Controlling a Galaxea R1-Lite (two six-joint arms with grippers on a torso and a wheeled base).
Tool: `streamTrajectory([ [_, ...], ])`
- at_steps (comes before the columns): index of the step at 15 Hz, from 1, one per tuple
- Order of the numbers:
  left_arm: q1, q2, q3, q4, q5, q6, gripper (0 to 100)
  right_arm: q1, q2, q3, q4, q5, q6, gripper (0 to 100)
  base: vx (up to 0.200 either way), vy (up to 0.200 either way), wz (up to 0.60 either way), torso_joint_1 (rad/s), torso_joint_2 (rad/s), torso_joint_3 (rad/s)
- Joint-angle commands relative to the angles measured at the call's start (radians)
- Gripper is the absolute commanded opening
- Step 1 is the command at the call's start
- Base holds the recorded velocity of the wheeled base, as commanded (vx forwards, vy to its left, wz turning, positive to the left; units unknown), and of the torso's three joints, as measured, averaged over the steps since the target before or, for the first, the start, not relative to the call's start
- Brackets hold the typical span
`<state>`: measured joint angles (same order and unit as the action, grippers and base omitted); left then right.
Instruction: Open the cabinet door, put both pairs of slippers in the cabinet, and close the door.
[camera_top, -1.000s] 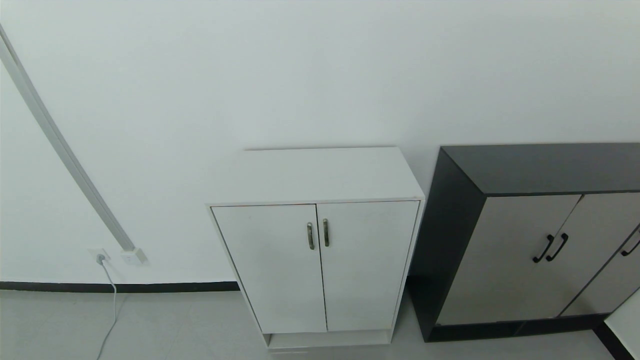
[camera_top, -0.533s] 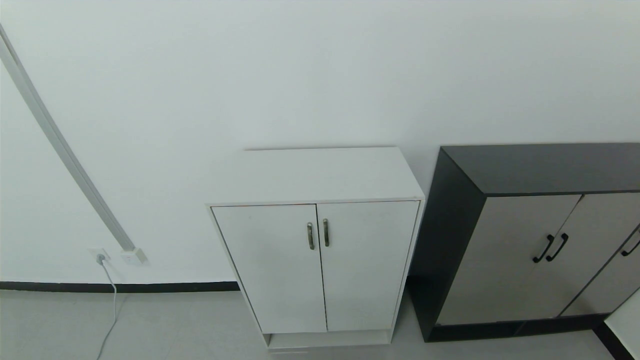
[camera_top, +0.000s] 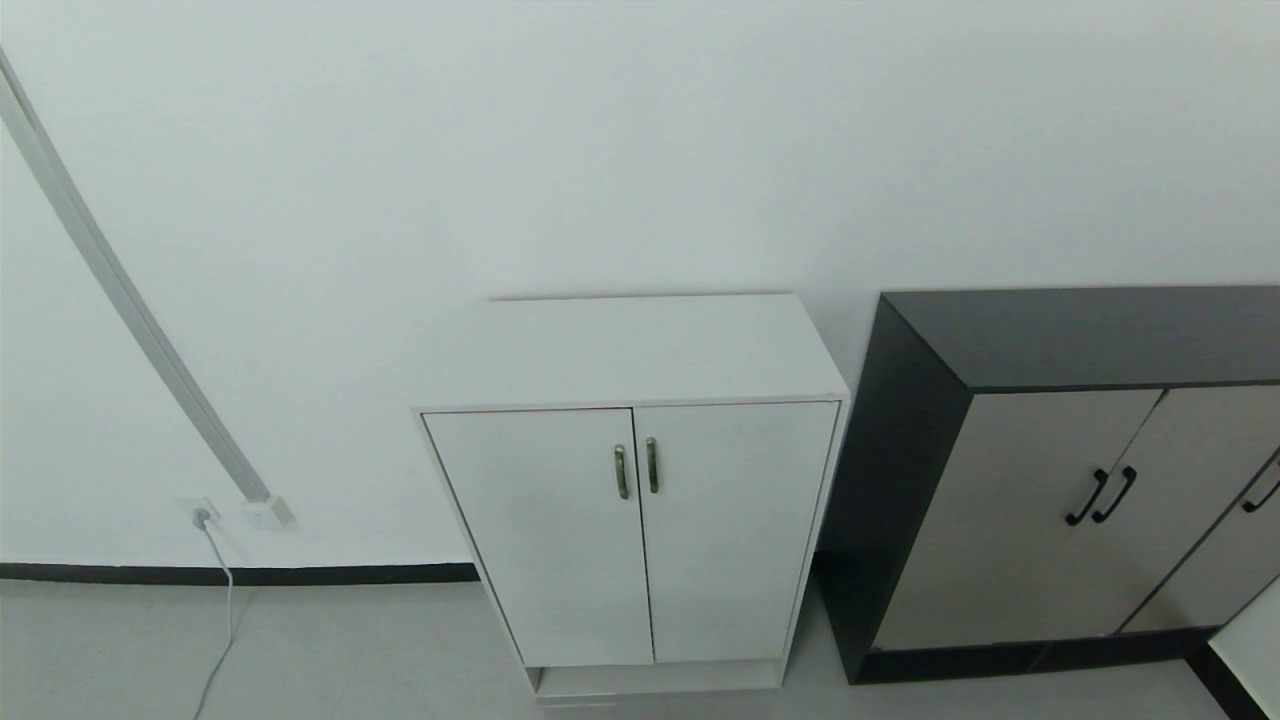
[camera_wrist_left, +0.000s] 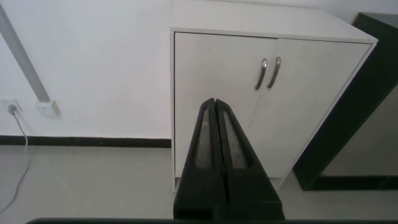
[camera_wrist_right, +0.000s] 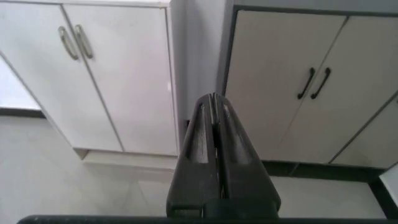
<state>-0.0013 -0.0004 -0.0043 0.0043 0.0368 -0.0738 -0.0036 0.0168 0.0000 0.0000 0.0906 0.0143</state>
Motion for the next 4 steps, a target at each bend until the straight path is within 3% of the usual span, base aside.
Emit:
streamTrajectory([
  [1,0.0,0.0,0.001,-0.001,0.0,-0.003,0,0.001,-0.014,0.0,0.0,-0.009,0.009,0,0.0,0.0,0.0,0.0,0.0,0.0],
  [4,0.0,0.0,0.001,-0.001,0.002,-0.003,0,0.001,-0.014,0.0,0.0,-0.012,0.006,0,0.0,0.0,0.0,0.0,0.0,0.0],
])
